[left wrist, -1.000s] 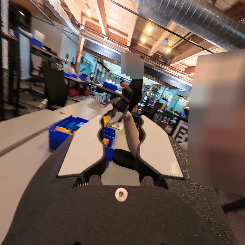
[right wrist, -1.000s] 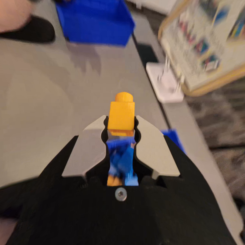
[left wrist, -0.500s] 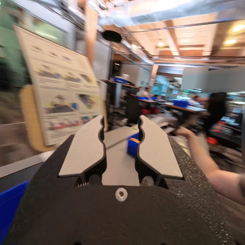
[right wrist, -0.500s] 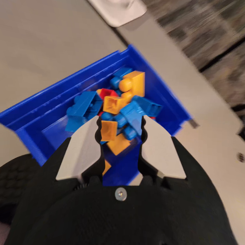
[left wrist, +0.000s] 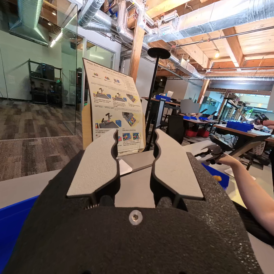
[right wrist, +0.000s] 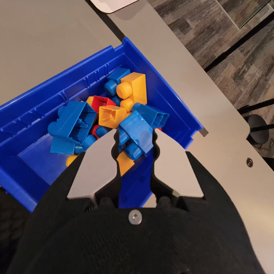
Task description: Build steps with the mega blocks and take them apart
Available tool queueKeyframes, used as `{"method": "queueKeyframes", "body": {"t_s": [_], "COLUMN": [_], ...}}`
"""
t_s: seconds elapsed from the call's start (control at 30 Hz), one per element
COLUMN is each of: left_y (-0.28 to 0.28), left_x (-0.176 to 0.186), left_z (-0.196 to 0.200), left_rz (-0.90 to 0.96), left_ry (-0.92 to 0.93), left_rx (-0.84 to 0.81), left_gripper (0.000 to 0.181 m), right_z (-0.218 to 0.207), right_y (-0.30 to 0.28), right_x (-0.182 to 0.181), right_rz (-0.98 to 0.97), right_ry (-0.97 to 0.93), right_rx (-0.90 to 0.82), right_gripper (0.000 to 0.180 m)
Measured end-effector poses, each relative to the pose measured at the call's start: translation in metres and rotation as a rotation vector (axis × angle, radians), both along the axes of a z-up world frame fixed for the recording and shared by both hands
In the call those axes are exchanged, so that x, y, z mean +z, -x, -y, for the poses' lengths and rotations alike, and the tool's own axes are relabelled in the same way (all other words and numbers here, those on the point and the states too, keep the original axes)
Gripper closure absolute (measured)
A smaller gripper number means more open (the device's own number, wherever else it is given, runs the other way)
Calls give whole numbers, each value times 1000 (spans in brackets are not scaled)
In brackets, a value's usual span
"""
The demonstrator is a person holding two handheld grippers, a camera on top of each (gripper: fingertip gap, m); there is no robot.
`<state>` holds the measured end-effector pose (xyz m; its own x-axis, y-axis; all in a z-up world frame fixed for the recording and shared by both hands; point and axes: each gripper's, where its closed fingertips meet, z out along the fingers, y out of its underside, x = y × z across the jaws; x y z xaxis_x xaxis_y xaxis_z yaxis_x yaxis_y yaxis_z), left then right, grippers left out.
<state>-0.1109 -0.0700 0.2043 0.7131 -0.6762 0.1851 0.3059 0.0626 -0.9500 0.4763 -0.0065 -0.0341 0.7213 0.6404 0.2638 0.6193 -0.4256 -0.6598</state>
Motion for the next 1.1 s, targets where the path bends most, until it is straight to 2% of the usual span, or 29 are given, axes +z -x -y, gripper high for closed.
{"method": "queueKeyframes", "body": {"t_s": [0.1,0.27,0.33,0.6,0.77,0.83,0.93,1.03,1.1], "left_y": [-8,-18,-21,-29,-26,-11,42,102,121], "left_x": [-5,-14,-18,-25,-33,-45,-75,-117,-137], "left_z": [-3,-10,-11,-12,-13,-20,-38,-47,-52], "left_rz": [-8,-44,-60,-99,-157,-218,-365,-531,-571], "left_ry": [24,68,82,118,145,195,332,535,618], "left_rx": [-28,-50,-57,-78,-51,32,313,581,619], "left_gripper": [136,136,136,136,136,135,128,119,116], "right_z": [-9,-19,-19,22,18,16,23,38,46], "right_y": [14,17,10,-15,-25,-33,-52,-79,-85], "right_x": [-13,-37,-37,-39,-23,-8,9,-3,-21], "right_rz": [-24,69,109,113,115,81,-19,-85,-151], "right_ry": [34,88,90,270,192,127,97,222,350], "right_rx": [25,4,-32,-89,-120,-154,-259,-422,-491], "right_gripper": [135,134,143,146,146,146,144,137,136]}}
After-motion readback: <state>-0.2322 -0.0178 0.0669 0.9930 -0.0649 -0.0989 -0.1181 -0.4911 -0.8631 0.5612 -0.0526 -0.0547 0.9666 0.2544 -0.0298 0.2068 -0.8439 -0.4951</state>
